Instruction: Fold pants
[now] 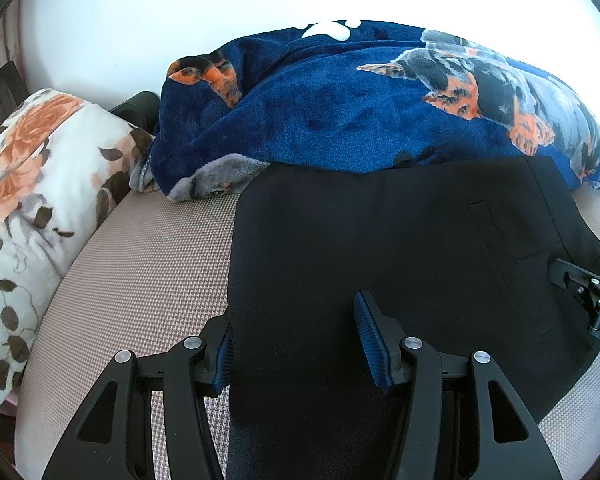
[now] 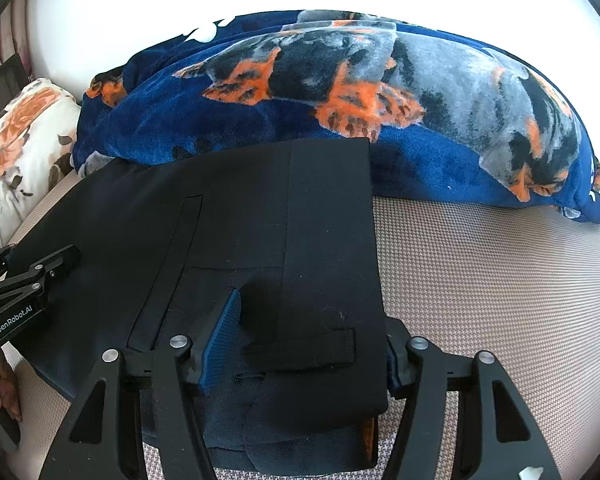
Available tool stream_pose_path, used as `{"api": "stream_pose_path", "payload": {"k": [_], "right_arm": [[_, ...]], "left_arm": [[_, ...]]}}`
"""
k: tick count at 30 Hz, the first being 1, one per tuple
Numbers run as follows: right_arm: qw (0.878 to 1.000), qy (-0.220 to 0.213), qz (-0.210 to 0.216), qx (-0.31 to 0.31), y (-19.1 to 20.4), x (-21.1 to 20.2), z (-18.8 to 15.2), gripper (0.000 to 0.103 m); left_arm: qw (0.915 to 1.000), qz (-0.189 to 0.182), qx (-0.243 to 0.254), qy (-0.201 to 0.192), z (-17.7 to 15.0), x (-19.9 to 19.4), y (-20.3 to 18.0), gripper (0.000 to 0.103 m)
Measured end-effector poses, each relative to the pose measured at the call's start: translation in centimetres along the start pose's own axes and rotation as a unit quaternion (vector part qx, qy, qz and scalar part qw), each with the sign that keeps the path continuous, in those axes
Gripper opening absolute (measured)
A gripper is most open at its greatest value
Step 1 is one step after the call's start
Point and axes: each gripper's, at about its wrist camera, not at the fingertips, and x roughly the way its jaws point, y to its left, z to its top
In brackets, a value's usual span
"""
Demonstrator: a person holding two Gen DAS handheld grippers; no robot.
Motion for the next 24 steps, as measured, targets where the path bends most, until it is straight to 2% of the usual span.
{"api": "stream_pose_path", "payload": {"k": [24], "right_arm": [[1.000, -0.001, -0.016, -0.001, 0.09, -0.07, -0.02, 0.065]], "left_arm": [[0.9998, 0.017, 0.005, -0.001, 0.05, -0.01, -0.12, 0.062]]}}
